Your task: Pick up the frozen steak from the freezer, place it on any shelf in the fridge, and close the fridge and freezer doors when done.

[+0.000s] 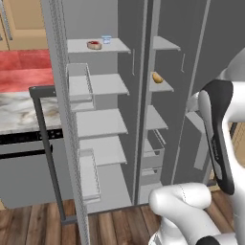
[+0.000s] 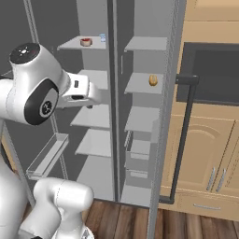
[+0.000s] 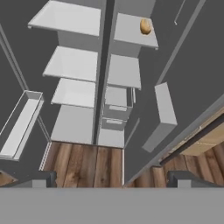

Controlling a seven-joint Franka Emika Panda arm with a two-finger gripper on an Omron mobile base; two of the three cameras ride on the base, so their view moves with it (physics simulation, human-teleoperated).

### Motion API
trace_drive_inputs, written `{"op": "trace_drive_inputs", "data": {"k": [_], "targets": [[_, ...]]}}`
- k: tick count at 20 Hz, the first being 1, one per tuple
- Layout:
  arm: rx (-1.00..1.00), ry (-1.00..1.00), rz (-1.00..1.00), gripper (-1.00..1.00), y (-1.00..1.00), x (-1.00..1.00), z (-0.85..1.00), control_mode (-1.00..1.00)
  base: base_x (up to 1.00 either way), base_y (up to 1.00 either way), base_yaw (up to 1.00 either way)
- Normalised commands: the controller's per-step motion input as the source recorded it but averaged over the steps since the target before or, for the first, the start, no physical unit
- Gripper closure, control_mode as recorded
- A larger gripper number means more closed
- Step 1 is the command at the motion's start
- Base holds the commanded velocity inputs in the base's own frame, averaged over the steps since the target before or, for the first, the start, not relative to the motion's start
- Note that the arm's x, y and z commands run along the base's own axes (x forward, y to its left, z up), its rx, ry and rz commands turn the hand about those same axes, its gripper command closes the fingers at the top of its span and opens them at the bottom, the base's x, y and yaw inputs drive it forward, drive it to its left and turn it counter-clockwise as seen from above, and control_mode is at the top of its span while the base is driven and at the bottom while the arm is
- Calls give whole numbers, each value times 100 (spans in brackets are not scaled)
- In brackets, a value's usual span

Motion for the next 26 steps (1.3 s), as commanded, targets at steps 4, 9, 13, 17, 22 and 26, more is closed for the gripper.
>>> {"op": "trace_drive_inputs", "data": {"k": [4,9,13,17,22,26], "targets": [[0,-9,0,-100,14,-20,14,-100,0,0,0],[0,-20,0,-100,78,-63,18,-100,0,0,0],[3,-31,0,-100,100,-96,4,-100,0,0,0],[10,-28,-5,-100,100,-98,0,-100,0,0,0],[15,-25,-11,-100,100,-87,-4,-100,0,0,0],[16,-20,-19,-100,100,-39,-14,-100,0,0,0]]}}
